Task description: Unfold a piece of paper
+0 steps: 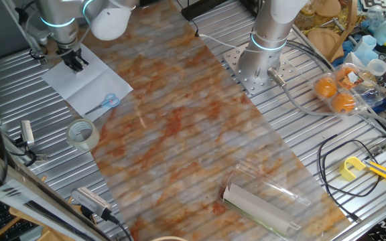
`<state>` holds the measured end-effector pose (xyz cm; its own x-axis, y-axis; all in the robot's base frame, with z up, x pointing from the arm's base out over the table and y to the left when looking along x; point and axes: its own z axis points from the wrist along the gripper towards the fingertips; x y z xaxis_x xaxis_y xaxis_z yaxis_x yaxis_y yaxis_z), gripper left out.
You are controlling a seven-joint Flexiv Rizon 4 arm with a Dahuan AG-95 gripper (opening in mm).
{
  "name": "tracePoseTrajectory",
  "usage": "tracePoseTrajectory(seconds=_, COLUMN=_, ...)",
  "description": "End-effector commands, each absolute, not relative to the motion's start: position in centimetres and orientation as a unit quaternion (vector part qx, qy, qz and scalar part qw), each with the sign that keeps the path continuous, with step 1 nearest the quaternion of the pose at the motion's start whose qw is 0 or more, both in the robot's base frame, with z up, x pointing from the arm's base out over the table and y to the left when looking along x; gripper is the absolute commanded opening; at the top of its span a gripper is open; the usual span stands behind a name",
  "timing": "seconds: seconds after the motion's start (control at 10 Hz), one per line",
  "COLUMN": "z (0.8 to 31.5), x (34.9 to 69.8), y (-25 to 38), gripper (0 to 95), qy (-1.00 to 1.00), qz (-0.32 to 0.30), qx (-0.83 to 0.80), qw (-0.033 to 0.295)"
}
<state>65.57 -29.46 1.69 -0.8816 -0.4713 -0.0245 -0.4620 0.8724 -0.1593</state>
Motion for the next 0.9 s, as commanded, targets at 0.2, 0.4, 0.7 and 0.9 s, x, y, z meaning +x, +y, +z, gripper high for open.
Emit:
tracePoseTrajectory(seconds=0.2, z=2.2, x=64.7, y=-30.5, gripper=0.0, qy=0.965, qz=-0.070, qx=-0.251, qw=0.025)
tracePoseTrajectory(seconds=0.4, z=2.0, x=63.4, y=-30.9, gripper=0.0, qy=0.966, qz=-0.065, qx=-0.249, qw=0.028)
tracePoseTrajectory(seconds=0.7, z=2.1, x=62.3, y=-31.1, gripper=0.0, qy=0.965, qz=-0.069, qx=-0.252, qw=0.025)
tracePoseTrajectory(seconds=0.9, z=2.5, x=61.9, y=-31.6, gripper=0.0, qy=0.964, qz=-0.068, qx=-0.258, qw=0.025)
